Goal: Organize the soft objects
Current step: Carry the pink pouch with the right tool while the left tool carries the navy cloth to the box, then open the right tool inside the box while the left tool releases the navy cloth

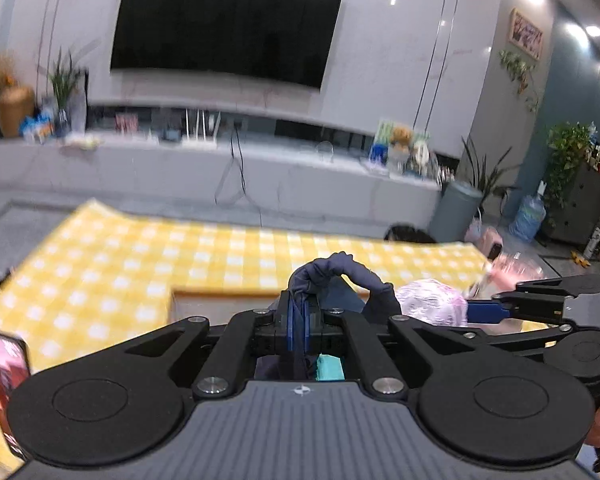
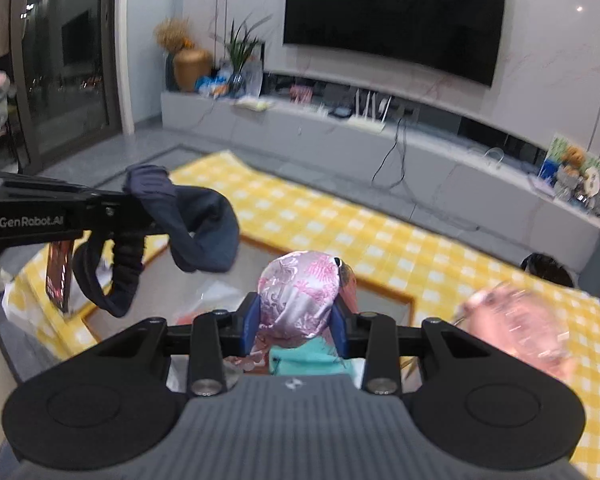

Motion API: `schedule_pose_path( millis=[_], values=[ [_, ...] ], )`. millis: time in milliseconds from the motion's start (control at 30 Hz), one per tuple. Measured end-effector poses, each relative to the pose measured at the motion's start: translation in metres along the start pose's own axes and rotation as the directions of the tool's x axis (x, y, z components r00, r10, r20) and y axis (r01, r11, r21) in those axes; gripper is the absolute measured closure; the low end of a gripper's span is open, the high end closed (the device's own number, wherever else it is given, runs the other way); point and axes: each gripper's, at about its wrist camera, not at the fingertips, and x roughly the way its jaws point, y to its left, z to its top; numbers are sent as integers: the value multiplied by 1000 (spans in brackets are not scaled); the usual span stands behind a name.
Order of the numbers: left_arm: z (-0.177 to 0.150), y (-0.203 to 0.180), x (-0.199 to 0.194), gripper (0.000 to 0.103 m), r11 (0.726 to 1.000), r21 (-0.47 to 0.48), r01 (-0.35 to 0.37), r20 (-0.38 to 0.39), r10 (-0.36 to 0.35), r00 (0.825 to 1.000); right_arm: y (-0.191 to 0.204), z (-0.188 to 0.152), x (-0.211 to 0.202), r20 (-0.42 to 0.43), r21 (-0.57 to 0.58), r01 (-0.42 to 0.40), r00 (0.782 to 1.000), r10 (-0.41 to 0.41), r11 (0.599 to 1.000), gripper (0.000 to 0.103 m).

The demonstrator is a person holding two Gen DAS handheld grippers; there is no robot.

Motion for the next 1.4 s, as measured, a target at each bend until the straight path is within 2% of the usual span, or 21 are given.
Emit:
schedule_pose_path(
  millis=[233,400,667,833,900,1000,1067,1100,1200,1233,1400],
  values=[
    [-27,18,48,98,999,-44,-27,-141,21,990,0,-15,50,-113,13,-37,993,38,999,67],
    [-39,26,75,98,997,-60,-42,-222,28,975,-3,-24,84,-192,25,-51,980,55,998,66],
    [-62,24,106,97,995,-10,-103,-350,93,932,0,-41,120,-295,17,-50,954,53,999,66],
    [-67,25,111,93,992,-6,-124,-387,112,915,3,-46,130,-315,6,-52,948,51,999,64],
    [-67,24,111,84,992,-8,-129,-393,116,912,4,-44,133,-314,-10,-50,948,44,999,62],
    [-66,23,109,69,990,-9,-142,-389,127,912,6,-44,129,-307,-31,-41,951,29,999,58],
    [-65,23,107,52,989,-18,-150,-380,132,915,8,-43,124,-301,-45,-35,954,19,998,55],
    [-64,23,105,50,988,-24,-153,-376,132,917,8,-42,121,-295,-51,-31,955,14,998,50],
    [-61,25,99,43,986,-49,-160,-351,133,927,10,-40,110,-271,-81,-9,963,-13,997,45],
    [-59,24,96,38,985,-55,-163,-342,134,930,11,-39,107,-263,-91,-1,964,-23,996,44],
    [-49,20,74,29,983,-80,-168,-235,145,961,14,-36,85,-217,-127,35,974,-63,991,41]
  ],
)
